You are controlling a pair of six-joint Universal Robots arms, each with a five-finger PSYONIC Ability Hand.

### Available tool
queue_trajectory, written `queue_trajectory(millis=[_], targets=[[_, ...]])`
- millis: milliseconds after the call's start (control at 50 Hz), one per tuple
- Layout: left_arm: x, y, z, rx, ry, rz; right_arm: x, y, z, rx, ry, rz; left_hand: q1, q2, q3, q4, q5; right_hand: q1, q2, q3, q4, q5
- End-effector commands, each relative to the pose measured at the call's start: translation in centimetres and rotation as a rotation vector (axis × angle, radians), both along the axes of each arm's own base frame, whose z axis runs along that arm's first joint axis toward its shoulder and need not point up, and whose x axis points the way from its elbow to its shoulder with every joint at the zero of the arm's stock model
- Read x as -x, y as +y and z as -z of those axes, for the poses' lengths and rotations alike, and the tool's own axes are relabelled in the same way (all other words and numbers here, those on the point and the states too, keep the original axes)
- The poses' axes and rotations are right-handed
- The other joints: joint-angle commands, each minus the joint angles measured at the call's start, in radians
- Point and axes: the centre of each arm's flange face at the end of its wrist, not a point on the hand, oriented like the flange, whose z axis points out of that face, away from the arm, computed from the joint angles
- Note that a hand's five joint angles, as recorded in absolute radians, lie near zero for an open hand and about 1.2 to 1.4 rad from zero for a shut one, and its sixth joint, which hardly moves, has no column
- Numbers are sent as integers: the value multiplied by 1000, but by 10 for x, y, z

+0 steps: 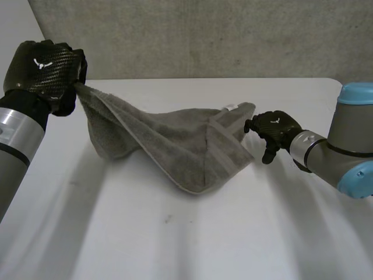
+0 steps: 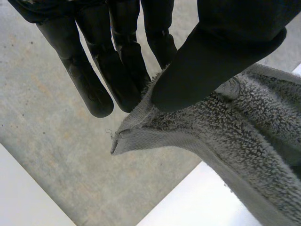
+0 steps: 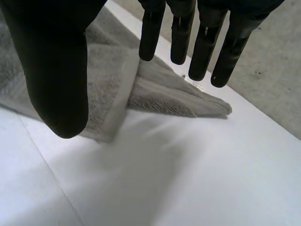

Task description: Fold the towel.

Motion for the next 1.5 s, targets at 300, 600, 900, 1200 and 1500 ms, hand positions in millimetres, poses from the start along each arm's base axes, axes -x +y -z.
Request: queue_trajectory(millis=[300,600,900,1200,1500], targets=[[-14,-8,25,-70,-23,-45,-25,10,31,48,79,-242,243,187,181,179,202,90,121,125,128,130],[-15,-10,28,-77,-23,-49,-42,4,51,58,77,-273,243,187,181,179,202,211,241,246,249,251],[-15,-10,30,-81,-24,-51,-45,-6,56,82,68,-265,243,187,181,179,202,463,493,498,501,503],[-15,-10,33,-91,-27,-51,-48,-14,52,107,58,-263,243,187,181,179,202,947,977,982,985,987],[-15,-10,35,-97,-30,-51,-39,-11,-13,186,12,-213,243,187,181,179,202,947,977,982,985,987]])
